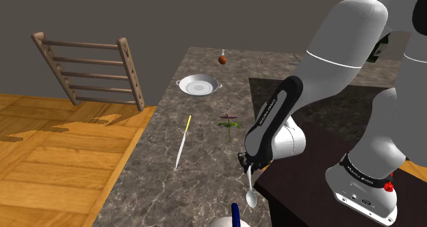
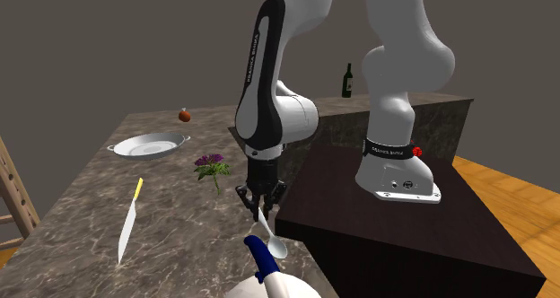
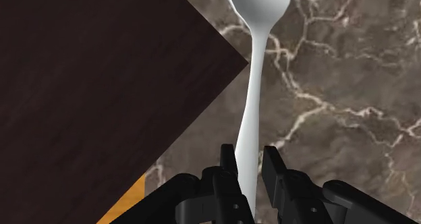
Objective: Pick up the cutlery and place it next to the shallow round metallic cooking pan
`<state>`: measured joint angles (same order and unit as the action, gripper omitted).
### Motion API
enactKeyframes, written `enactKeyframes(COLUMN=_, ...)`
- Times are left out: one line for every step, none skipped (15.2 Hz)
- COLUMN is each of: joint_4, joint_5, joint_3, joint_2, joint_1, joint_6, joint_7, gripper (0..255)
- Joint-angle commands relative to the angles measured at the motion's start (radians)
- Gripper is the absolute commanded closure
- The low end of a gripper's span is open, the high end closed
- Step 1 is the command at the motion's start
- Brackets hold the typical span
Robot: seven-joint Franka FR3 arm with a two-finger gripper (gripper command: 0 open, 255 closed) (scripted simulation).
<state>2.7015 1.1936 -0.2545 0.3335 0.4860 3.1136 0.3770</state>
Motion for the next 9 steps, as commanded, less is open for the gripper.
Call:
enactKeyframes(joint_4=0.0, joint_5=0.0, joint_3=0.0, joint_2=0.0, joint_1=0.0, joint_6=0.0, joint_7=0.0, gripper=255)
enactKeyframes(joint_4=0.0, joint_5=0.0, joint_3=0.0, joint_2=0.0, joint_1=0.0, joint_6=0.0, joint_7=0.0, gripper=255)
enactKeyframes(joint_4=0.001, joint_5=0.001, joint_3=0.0, joint_2=-0.001, joint_1=0.0, joint_6=0.0, joint_7=-0.001, gripper=255)
enactKeyframes(joint_4=0.016, joint_5=-0.039, joint_3=0.026, joint_2=-0.025, joint_1=0.024, joint_6=-0.016, joint_7=0.042, gripper=255)
enactKeyframes(joint_4=0.03, joint_5=-0.079, joint_3=0.053, joint_2=-0.05, joint_1=0.048, joint_6=-0.03, joint_7=0.083, gripper=255)
enactKeyframes(joint_4=0.044, joint_5=-0.118, joint_3=0.079, joint_2=-0.074, joint_1=0.071, joint_6=-0.044, joint_7=0.123, gripper=255)
enactKeyframes(joint_4=0.057, joint_5=-0.159, joint_3=0.105, joint_2=-0.098, joint_1=0.093, joint_6=-0.058, joint_7=0.163, gripper=255)
enactKeyframes(joint_4=0.07, joint_5=-0.201, joint_3=0.13, joint_2=-0.121, joint_1=0.113, joint_6=-0.071, joint_7=0.203, gripper=255)
enactKeyframes(joint_4=0.082, joint_5=-0.243, joint_3=0.155, joint_2=-0.145, joint_1=0.132, joint_6=-0.084, joint_7=0.242, gripper=255)
